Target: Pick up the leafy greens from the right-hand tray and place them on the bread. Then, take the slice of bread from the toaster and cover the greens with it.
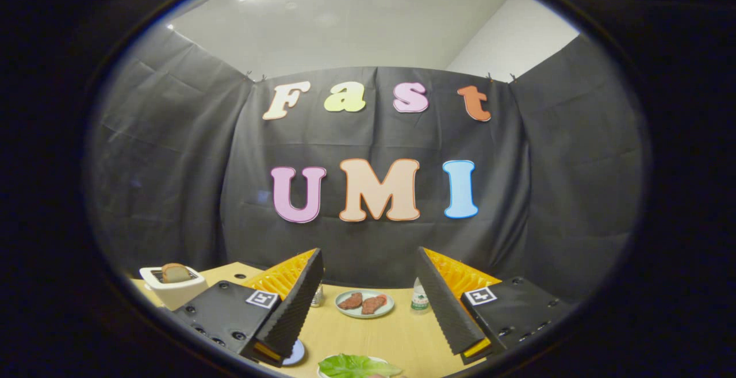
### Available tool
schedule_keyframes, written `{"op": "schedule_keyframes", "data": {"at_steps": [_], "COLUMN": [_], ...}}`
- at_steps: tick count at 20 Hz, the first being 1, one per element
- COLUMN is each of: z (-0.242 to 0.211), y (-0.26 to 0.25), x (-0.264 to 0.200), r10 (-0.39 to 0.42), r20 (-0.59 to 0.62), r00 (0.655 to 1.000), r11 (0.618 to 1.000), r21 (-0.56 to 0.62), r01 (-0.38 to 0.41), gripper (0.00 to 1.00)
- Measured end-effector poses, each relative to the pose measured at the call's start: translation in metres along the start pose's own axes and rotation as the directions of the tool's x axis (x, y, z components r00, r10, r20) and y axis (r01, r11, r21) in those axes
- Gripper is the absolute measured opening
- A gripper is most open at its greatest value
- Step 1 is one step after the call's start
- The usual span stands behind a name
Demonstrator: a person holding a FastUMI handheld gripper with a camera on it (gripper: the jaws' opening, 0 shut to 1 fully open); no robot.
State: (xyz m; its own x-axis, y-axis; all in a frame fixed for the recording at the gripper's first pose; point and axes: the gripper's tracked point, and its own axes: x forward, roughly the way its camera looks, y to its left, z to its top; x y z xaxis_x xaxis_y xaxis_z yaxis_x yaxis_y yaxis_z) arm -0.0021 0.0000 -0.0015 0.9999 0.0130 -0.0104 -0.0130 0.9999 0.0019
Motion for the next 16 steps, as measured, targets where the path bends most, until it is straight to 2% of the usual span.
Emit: {"op": "schedule_keyframes", "data": {"at_steps": [9,16], "z": [-0.01,-0.036], "y": [0.002,0.007], "x": [0.001,0.011], "r10": [0.031,0.118], "r20": [-0.028,-0.126], "r00": [0.999,0.985], "r11": [0.999,0.991], "r21": [-0.011,-0.041], "r01": [-0.031,-0.124], "gripper": [1.0,1.0]}}
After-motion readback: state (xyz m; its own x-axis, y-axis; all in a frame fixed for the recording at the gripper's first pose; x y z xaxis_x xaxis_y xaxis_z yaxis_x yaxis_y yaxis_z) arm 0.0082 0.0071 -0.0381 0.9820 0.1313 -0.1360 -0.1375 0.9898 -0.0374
